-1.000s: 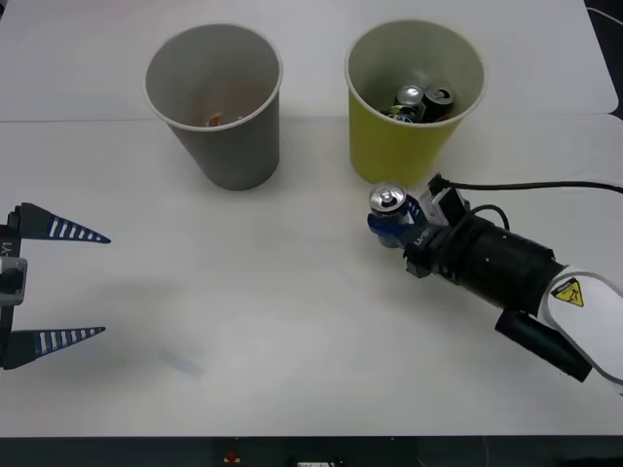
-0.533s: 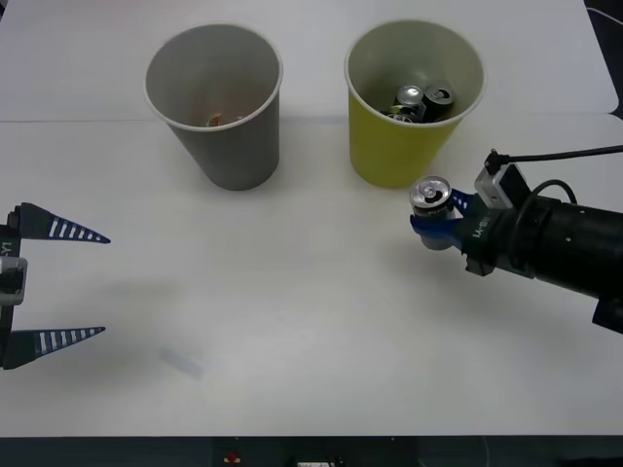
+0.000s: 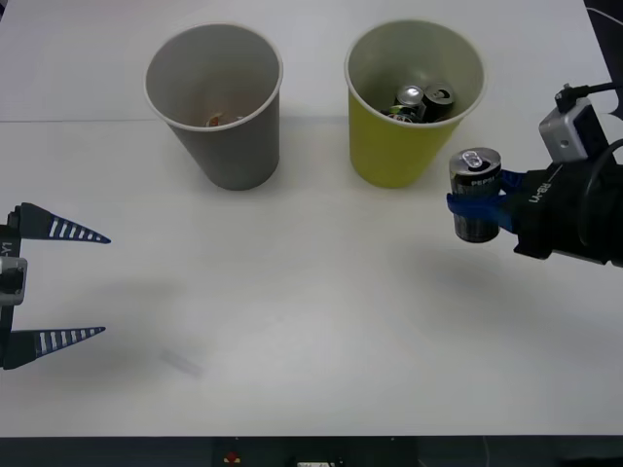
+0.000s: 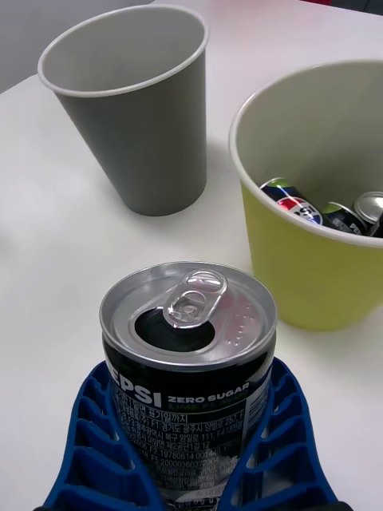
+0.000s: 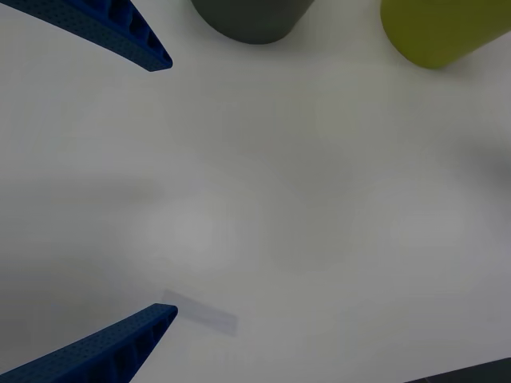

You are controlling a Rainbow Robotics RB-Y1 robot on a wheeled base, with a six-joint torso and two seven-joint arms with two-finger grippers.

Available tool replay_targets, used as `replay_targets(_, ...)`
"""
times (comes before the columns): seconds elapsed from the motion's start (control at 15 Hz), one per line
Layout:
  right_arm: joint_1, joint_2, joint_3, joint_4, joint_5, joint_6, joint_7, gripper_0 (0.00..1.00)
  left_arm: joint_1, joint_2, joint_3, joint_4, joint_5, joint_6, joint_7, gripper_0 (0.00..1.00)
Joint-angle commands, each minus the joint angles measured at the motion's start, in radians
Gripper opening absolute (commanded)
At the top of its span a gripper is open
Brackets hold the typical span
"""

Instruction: Put the can into the green bin and the plastic bottle into the gray bin

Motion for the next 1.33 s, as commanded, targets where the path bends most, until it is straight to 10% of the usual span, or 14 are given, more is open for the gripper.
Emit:
replay_targets(0.07, -0.076, -0.008, -0.05, -0.021, 0.014, -0.094, -0.128, 0.0, 0.0, 0.0, 0.0, 0.0, 0.0, 0.0, 0.0, 1.0)
replay_targets(0.73, -0.599, -0.095, 0.049, 0.281, 0.092, -0.391, -0.202, 0.0, 0.0, 0.0, 0.0, 0.0, 0.0, 0.0, 0.0, 1.0)
replay_targets(1.33, -0.926, -0.021, 0.273, 0.646, 0.299, -0.391, -0.177, 0.0, 0.0, 0.0, 0.0, 0.0, 0.0, 0.0, 0.0, 1.0)
